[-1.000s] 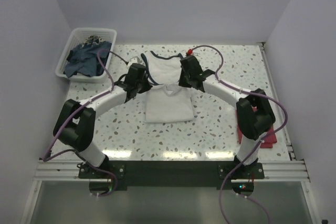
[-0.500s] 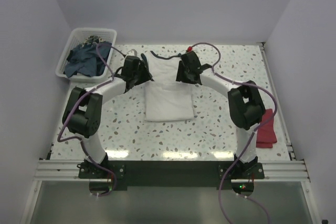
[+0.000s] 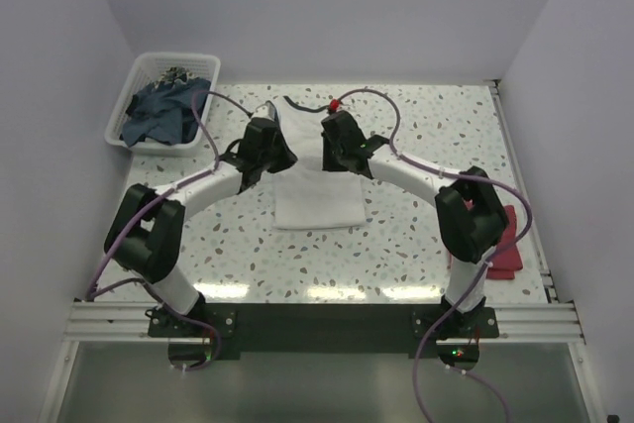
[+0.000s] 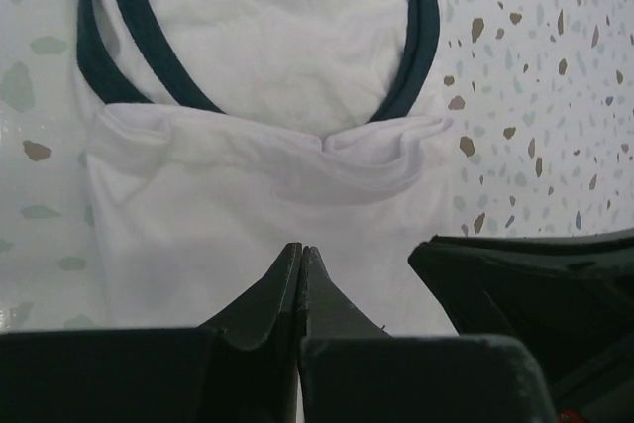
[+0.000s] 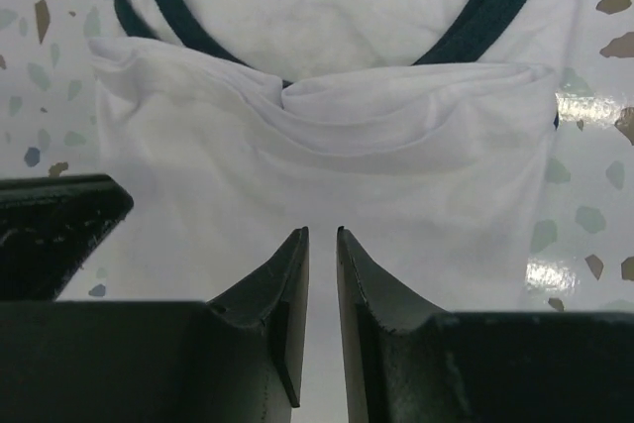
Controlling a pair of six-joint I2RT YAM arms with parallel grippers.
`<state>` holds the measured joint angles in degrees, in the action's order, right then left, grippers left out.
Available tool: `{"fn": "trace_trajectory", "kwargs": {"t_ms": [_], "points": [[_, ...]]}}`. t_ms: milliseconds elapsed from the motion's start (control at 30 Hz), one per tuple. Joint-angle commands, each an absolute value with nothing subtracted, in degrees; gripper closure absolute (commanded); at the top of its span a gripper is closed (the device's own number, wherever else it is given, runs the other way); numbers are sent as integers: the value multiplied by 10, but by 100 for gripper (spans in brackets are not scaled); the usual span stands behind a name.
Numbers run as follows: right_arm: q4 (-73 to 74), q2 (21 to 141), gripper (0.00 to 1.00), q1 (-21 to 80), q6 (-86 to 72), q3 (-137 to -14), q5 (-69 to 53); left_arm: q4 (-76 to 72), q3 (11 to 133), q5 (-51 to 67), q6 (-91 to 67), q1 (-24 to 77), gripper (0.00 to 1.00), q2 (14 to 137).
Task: Fold and stack the tank tops
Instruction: Fold the tank top
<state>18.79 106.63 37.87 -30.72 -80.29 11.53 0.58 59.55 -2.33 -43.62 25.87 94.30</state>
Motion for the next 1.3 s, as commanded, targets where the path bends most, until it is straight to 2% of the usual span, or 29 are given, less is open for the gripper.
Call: {"fn": "trace_trajectory", "kwargs": {"t_ms": [0,300,667,900,1267], "points": [[187,1112,79,365,-291,-838,112,-25,590,-6,-456,269,100,968],[211,1244,81,329,-264,-990,89,-55,692,31,-433,241,99,1095],[200,1277,80,312,-268,-990,84,-33,703,4,-441,223,91,1156],[152,1239,80,315,-291,-875,75,-31,634,-35,-480,232,90,1113],[56,1073,80,370,-338,-613,90,-103,375,-54,-560,307,88,959]]}}
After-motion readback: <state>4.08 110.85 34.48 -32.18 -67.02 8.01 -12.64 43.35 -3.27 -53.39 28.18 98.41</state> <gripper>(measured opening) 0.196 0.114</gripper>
